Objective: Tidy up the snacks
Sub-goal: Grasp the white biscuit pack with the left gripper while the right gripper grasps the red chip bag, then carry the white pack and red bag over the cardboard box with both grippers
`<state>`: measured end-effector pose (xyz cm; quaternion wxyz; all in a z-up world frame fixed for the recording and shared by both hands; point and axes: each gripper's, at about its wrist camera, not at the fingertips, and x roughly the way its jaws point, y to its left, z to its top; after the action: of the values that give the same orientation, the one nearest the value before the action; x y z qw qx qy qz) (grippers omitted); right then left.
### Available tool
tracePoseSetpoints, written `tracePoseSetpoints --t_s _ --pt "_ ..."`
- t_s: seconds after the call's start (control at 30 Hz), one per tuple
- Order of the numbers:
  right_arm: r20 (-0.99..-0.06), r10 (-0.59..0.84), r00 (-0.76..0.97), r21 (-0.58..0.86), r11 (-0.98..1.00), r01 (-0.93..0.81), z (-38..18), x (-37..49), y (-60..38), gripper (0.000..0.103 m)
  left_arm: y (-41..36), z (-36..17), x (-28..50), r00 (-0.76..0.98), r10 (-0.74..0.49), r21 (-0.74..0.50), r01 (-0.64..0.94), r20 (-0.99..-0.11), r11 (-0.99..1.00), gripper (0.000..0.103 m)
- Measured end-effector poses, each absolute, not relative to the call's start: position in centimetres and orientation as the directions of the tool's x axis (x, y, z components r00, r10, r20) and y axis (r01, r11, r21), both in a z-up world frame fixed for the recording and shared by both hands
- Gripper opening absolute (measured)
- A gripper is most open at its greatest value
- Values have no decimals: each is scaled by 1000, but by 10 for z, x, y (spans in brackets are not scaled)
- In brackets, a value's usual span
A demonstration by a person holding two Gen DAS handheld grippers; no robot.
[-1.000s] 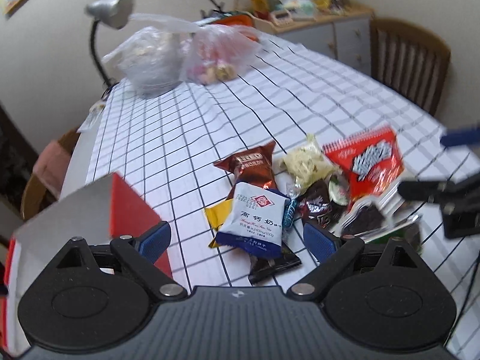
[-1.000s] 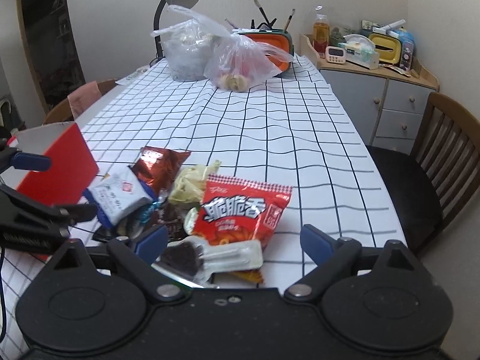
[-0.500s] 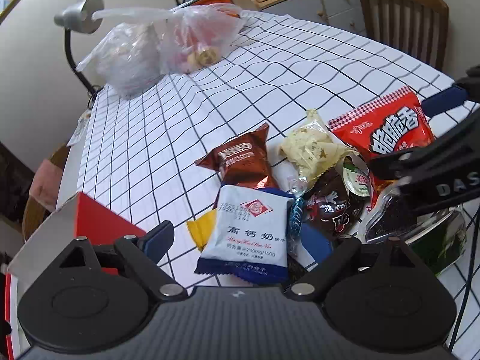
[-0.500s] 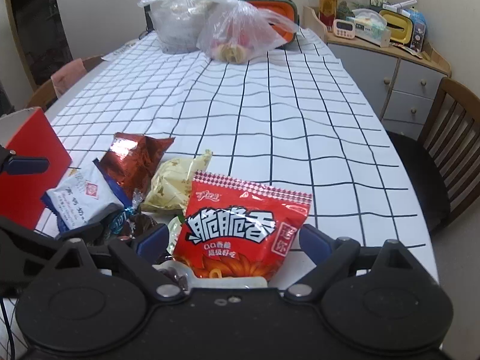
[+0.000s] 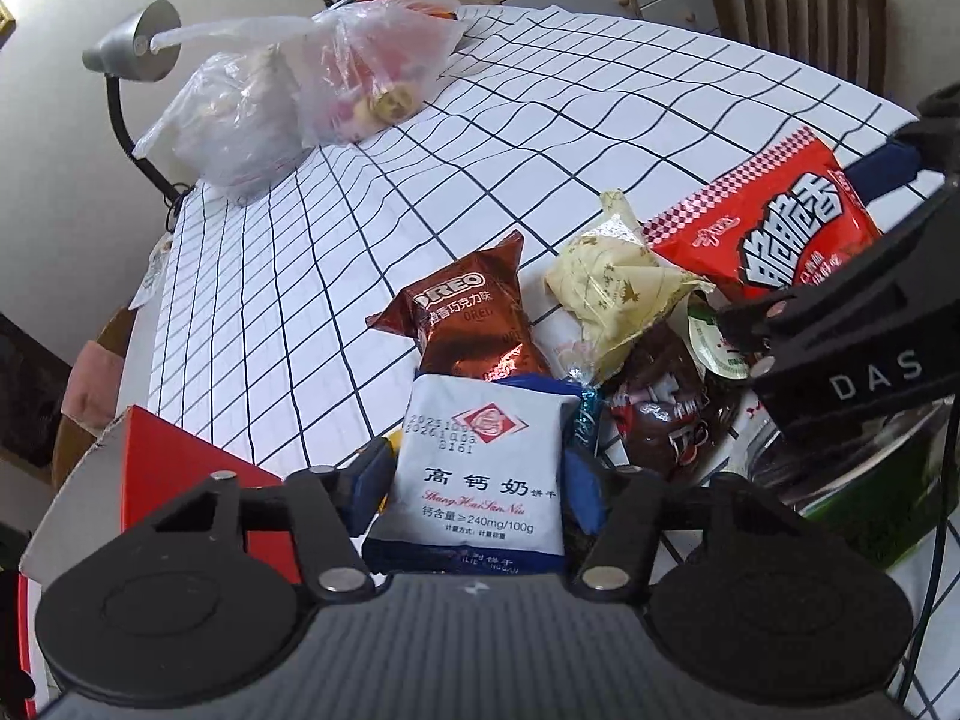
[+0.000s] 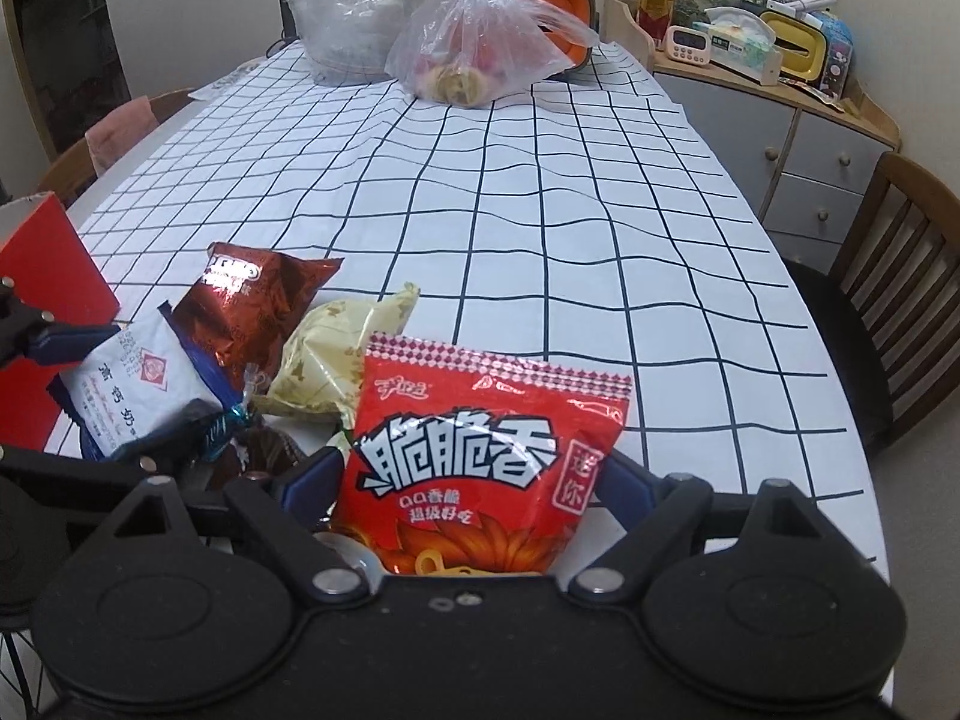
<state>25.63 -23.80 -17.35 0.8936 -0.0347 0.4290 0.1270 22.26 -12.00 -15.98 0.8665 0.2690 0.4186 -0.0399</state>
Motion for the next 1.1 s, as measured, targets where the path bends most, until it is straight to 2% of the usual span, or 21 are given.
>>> tracePoseSetpoints --t_s 0.13,0.43,0.73,1.1 --pt "-772 205 602 59 966 -253 -172 255 -240 83 -117 -158 225 643 164 420 268 -748 867 49" --pt "-755 221 617 70 963 -260 -167 248 -246 72 -115 -152 222 635 175 386 209 -753 899 47" --pt "-716 240 656 96 964 -247 -150 239 -260 71 -105 -132 208 641 171 322 124 -748 939 47" --pt "-648 297 701 112 948 -298 -101 224 -265 71 -82 -89 182 664 143 205 15 -734 979 47"
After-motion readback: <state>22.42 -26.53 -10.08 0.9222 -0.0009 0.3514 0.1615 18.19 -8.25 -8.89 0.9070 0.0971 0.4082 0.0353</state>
